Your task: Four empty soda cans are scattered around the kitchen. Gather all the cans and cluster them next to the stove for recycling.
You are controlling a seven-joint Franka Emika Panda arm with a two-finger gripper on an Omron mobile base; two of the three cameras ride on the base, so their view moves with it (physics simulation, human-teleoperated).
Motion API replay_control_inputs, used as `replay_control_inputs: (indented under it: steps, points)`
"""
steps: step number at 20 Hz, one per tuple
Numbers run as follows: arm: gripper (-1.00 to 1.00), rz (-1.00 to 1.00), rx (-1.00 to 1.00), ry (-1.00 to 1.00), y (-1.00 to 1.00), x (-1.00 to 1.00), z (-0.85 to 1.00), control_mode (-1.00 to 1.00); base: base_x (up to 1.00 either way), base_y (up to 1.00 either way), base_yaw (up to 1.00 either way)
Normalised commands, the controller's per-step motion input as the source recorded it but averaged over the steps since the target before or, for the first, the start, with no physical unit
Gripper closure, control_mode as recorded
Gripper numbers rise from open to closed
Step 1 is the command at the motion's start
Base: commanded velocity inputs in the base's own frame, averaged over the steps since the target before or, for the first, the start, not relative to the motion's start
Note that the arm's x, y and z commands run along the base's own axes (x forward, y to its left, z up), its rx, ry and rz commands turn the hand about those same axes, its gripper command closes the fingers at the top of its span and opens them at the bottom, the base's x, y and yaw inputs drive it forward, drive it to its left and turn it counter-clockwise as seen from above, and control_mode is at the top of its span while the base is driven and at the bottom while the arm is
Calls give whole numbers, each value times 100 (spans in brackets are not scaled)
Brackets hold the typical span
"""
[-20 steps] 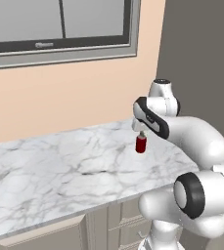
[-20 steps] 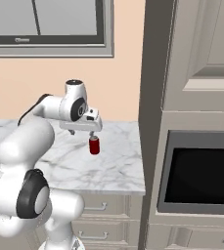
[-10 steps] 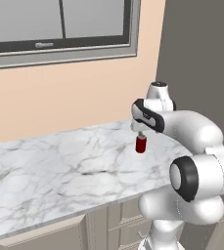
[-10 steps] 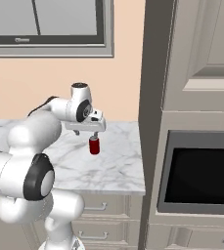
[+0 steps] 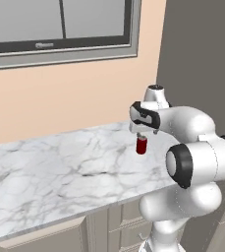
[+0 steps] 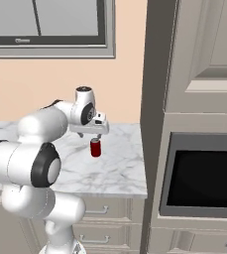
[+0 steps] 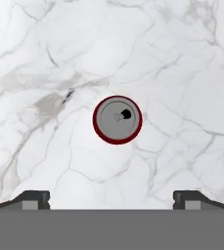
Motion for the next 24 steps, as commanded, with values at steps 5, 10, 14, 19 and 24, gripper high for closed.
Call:
replay_control_inputs:
  steps: [5,10,14,19,24]
  points:
    - [-100,0,0,0,0,27,-18,-100,0,0,0]
    - [-100,0,0,0,0,25,-21,-100,0,0,0]
    - [-100,0,0,0,0,21,-20,-100,0,0,0]
    - [-100,0,0,0,0,8,-16,-100,0,0,0]
    - [-100,0,0,0,0,3,-18,-100,0,0,0]
